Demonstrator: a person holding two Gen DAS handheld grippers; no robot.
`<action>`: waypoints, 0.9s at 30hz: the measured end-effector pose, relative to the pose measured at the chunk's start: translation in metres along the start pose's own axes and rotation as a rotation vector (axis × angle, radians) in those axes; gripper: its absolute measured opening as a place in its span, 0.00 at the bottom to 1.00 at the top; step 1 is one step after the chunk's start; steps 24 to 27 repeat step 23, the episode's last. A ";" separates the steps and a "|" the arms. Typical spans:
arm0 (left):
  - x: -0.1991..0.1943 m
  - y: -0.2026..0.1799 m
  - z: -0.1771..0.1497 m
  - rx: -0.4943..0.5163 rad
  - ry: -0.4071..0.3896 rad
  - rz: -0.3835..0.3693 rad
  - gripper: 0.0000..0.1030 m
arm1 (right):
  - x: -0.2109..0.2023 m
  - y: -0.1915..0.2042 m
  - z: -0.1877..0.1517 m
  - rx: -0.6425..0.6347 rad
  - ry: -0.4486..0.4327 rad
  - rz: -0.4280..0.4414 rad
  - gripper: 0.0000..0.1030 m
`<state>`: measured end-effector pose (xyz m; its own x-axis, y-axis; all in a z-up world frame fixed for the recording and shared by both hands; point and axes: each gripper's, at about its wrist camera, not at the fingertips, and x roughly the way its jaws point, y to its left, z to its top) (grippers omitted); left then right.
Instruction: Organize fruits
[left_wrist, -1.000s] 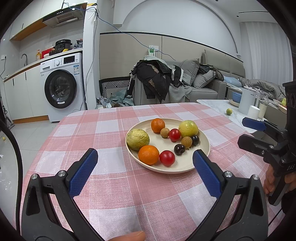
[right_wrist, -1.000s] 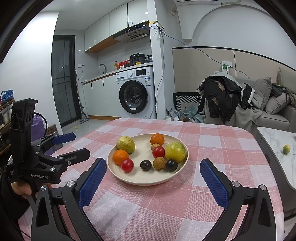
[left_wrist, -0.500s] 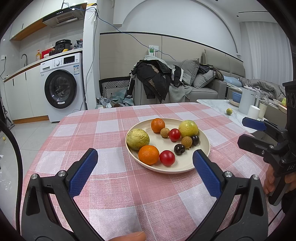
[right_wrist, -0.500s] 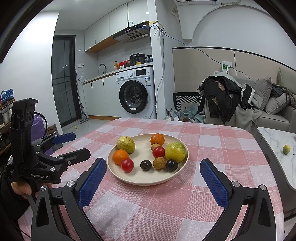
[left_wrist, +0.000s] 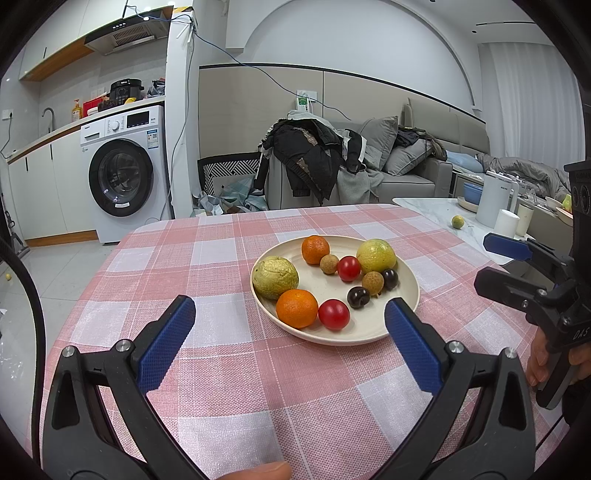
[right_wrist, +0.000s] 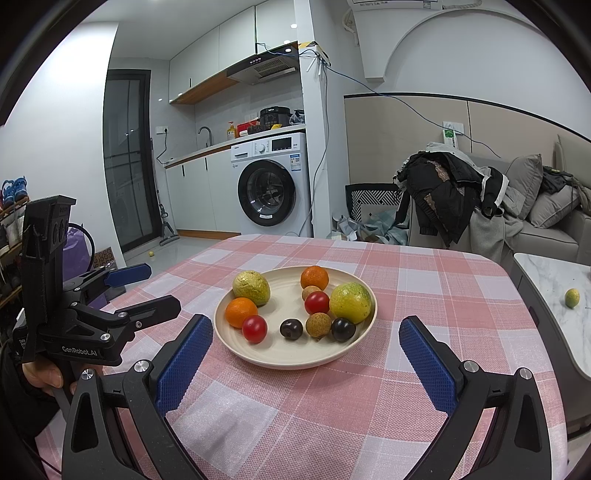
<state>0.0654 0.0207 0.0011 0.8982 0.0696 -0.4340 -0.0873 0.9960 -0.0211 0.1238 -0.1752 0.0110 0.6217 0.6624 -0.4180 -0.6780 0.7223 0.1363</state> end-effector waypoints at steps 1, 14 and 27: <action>0.000 0.000 0.000 0.000 0.000 0.000 0.99 | 0.000 0.000 0.000 0.000 0.000 0.000 1.00; 0.000 0.000 0.000 0.001 -0.002 -0.002 0.99 | 0.000 0.000 0.000 0.000 0.001 0.000 1.00; 0.001 0.000 -0.001 0.001 -0.005 -0.004 0.99 | 0.000 0.001 0.000 -0.001 0.001 0.000 1.00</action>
